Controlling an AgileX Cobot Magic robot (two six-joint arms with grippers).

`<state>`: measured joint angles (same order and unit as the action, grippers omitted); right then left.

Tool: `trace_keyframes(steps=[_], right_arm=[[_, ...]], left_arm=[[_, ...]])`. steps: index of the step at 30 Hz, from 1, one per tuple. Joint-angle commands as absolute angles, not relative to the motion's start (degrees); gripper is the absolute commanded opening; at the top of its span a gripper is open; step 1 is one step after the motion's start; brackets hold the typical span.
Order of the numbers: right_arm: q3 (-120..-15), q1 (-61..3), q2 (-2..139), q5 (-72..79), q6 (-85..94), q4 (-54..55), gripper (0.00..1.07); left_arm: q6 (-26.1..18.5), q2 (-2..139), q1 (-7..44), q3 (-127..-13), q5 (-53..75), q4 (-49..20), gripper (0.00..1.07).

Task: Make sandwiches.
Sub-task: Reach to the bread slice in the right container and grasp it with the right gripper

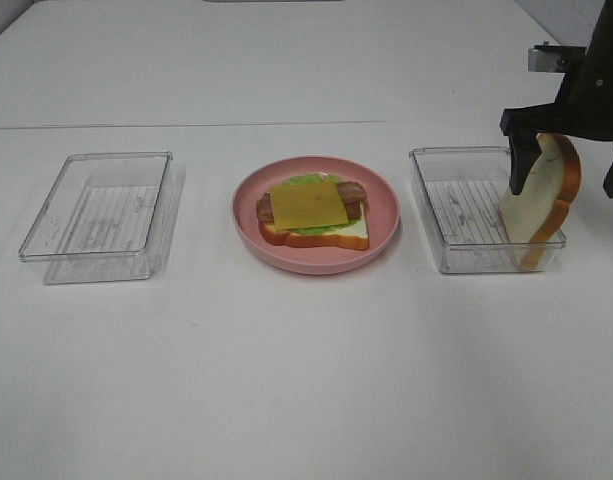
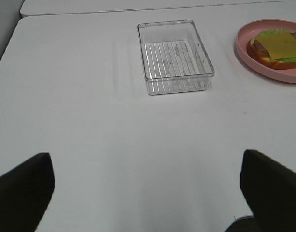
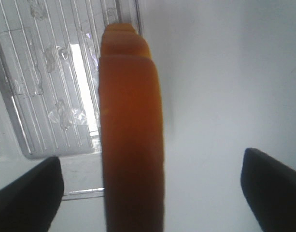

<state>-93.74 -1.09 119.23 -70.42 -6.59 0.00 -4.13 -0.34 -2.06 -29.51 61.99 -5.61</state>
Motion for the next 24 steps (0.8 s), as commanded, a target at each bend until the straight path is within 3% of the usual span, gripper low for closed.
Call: trace_keyframes(steps=[1,11,12,13,14,15,16,17,24], right_arm=[[-93.51,-0.8,119.4,-70.82,-5.67,0.0,0.8],[-93.51,-0.8,119.4,-68.7,-5.67,1.2,0.5],[-93.51,-0.8,119.4,-68.64,-5.67,1.2,0.4],[-93.51,-0.8,119.4,-68.64,-5.67,1.2,0.4],[-93.51,-0.8,119.4,-68.64,-5.67,1.2,0.23],[-93.51,-0.8,119.4,-68.64,-5.67,1.2,0.14],[-93.51,-0.8,119.4,-68.64,-5.67,1.2,0.14],[-93.51,-0.8,119.4,-68.7,-5.67,1.2,0.0],[-93.51,-0.86,119.4,-68.81,-5.9,1.6,0.0]], left_arm=[[-3.78,-1.32,-2.12,-29.51,61.65,-6.19,1.0],[-3.78,-1.32,-2.12,-29.51,61.65,-6.19,1.0],[-3.78,-1.32,-2.12,-29.51,61.65,-6.19,1.0],[-3.78,-1.32,-2.12,-29.51,61.65,-6.19,1.0],[-3.78,-1.32,-2.12,-29.51,61.65,-6.19,1.0],[-3.78,-1.32,-2.12,-29.51,61.65,-6.19,1.0],[-3.78,-1.32,-2.12,-29.51,61.65,-6.19,1.0],[-3.78,-1.32,-2.12,-29.51,61.65,-6.19,1.0],[-3.78,-1.32,-2.12,-29.51,61.65,-6.19,1.0]])
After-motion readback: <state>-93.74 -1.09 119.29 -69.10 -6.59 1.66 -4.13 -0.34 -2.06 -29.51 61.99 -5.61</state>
